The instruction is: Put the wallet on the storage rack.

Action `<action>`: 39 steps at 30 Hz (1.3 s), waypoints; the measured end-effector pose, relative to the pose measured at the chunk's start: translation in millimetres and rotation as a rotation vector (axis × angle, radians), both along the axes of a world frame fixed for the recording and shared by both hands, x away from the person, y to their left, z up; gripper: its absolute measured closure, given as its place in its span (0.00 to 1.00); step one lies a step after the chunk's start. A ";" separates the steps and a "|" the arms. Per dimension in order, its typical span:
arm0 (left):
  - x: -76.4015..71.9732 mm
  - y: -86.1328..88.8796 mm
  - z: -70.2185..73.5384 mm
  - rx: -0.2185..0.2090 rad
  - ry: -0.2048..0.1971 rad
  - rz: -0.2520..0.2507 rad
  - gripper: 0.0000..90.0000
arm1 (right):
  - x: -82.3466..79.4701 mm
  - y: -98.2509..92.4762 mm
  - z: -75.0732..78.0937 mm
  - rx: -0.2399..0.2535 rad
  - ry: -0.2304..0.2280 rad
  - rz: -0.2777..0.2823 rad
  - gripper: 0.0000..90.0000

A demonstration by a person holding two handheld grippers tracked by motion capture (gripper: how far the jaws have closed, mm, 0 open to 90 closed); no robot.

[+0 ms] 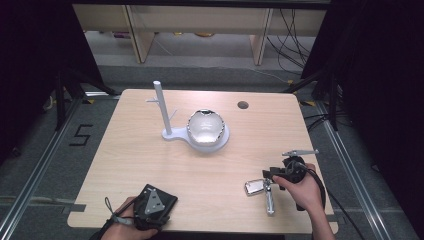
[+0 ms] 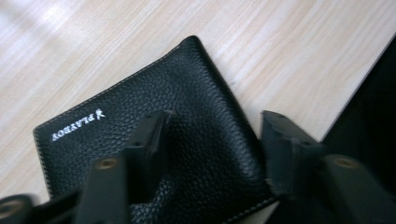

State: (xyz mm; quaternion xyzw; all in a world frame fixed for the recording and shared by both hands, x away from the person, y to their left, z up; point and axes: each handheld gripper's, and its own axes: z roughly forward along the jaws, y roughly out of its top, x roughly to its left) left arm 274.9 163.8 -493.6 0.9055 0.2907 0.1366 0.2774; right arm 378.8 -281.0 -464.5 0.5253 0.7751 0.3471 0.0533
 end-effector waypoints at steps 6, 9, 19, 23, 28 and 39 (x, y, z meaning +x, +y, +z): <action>1.5 5.2 3.3 -0.059 0.052 -0.005 0.78 | -0.1 1.9 0.1 0.000 0.005 0.002 0.66; 1.1 5.8 4.6 -0.059 0.053 -0.004 0.85 | -1.1 2.2 1.5 -0.003 0.027 -0.003 0.66; 2.2 12.2 22.0 -0.111 0.021 -0.004 0.93 | -2.1 12.8 8.9 0.025 -0.040 0.098 0.66; 10.1 15.6 43.6 -0.161 0.019 -0.040 0.93 | -4.7 35.3 24.2 -0.004 -0.089 0.259 0.61; 24.8 9.1 65.6 -0.195 0.003 -0.112 0.93 | -3.9 70.9 37.9 -0.120 -0.186 0.497 0.52; 57.8 -39.7 93.6 -0.211 -0.022 -0.280 0.93 | -9.5 145.5 61.8 -0.256 -0.352 0.921 0.42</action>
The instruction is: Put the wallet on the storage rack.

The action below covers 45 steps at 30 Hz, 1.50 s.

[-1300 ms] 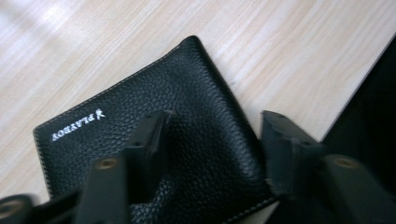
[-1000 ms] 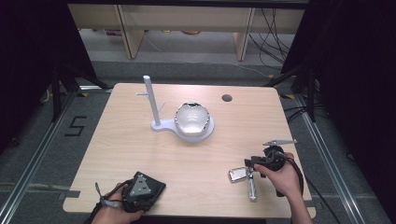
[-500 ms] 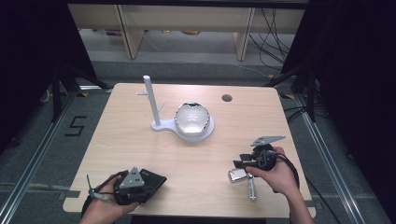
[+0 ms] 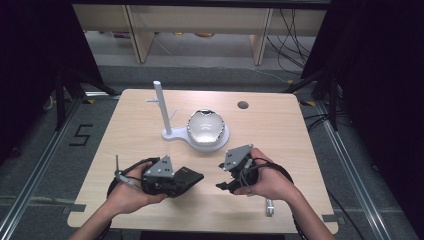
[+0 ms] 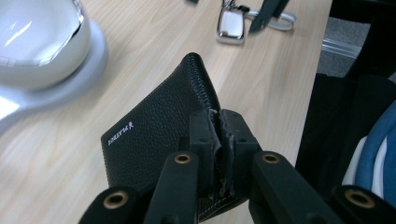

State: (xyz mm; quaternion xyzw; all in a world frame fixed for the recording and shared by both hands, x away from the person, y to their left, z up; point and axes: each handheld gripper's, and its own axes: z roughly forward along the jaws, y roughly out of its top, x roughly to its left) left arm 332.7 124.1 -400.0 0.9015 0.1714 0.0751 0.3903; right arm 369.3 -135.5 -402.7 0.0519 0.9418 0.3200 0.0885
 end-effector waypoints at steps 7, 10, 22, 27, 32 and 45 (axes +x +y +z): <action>12.0 -24.6 4.6 -0.018 0.022 -0.070 0.93 | -1.3 17.1 6.8 -0.020 -0.044 0.078 0.40; 14.3 -31.7 6.6 -0.043 0.026 -0.084 0.93 | 1.2 21.1 1.8 -0.054 -0.035 0.121 0.42; 19.3 -33.6 10.5 -0.106 -0.063 -0.122 0.88 | 2.5 19.2 -1.1 -0.083 -0.024 0.166 0.87; 16.3 -24.1 8.9 -0.132 -0.182 -0.131 0.58 | 7.8 15.7 1.1 -0.112 0.005 0.102 0.87; 12.1 -3.5 0.7 -0.169 -0.232 -0.017 0.42 | 18.1 7.2 6.6 -0.087 0.035 0.024 0.87; 18.0 59.2 -63.9 -0.237 -0.250 0.322 0.39 | 40.9 -3.1 31.2 -0.054 0.024 -0.080 0.87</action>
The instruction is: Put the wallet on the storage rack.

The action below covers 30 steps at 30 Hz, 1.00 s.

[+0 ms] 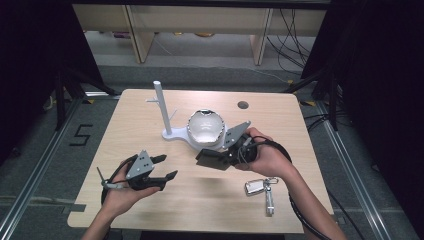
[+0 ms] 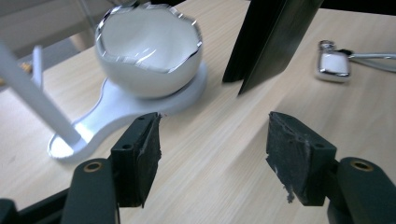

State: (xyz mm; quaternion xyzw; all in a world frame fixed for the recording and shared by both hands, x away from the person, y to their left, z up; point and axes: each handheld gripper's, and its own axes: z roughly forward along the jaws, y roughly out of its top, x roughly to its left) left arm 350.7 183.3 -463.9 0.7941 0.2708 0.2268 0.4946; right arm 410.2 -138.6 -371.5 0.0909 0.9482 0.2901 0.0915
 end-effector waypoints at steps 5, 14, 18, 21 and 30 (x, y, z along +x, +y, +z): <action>5.0 9.5 -24.4 -0.008 -0.010 0.056 0.39 | 8.2 2.4 8.3 0.006 -0.015 -0.005 0.87; 9.1 13.5 -45.5 -0.031 0.000 0.103 0.38 | 20.4 5.6 22.0 0.011 -0.032 -0.014 0.87; 8.7 13.5 -49.3 -0.039 -0.001 0.109 0.38 | 25.6 6.7 27.5 0.012 -0.035 -0.030 0.87; 9.2 13.6 -51.0 -0.055 -0.004 0.106 0.38 | 31.8 7.8 31.8 0.010 -0.048 -0.020 0.87; 8.0 15.5 -52.1 -0.056 0.000 0.121 0.38 | 47.0 12.6 44.9 -0.007 -0.049 -0.039 0.87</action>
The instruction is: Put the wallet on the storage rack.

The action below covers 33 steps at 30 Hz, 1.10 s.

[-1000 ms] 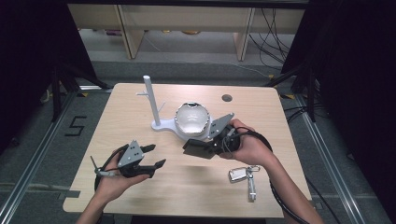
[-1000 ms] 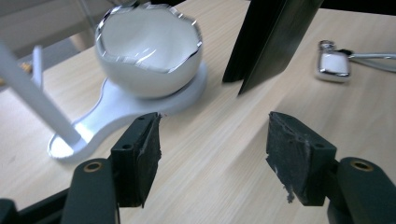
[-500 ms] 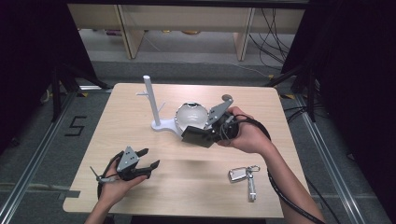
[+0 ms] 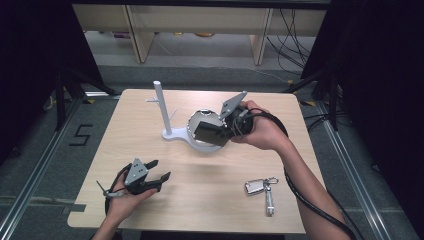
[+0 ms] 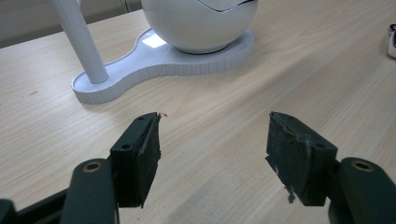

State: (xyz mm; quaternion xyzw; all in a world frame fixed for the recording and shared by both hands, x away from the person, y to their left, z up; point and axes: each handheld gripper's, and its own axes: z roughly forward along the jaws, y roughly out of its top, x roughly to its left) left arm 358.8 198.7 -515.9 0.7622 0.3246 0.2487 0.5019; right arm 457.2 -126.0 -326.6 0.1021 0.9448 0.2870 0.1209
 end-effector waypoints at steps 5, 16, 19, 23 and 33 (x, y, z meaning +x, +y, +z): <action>0.6 0.0 -0.7 -0.004 0.000 -0.004 0.38 | 8.9 3.5 7.5 -0.001 -0.020 -0.007 0.87; -0.2 -0.6 -2.1 -0.004 0.006 -0.005 0.38 | 33.7 13.4 5.2 0.010 -0.023 -0.031 0.87; -0.3 -0.7 -2.4 -0.006 0.007 -0.005 0.38 | 39.2 14.1 3.1 0.015 -0.010 -0.058 0.87; -0.5 -1.0 -2.8 -0.007 0.011 -0.007 0.38 | 45.9 15.2 0.1 0.037 0.010 -0.074 0.87; 0.3 -1.1 -4.8 -0.013 0.014 -0.014 0.38 | 61.1 16.6 -11.2 0.045 0.033 -0.118 0.87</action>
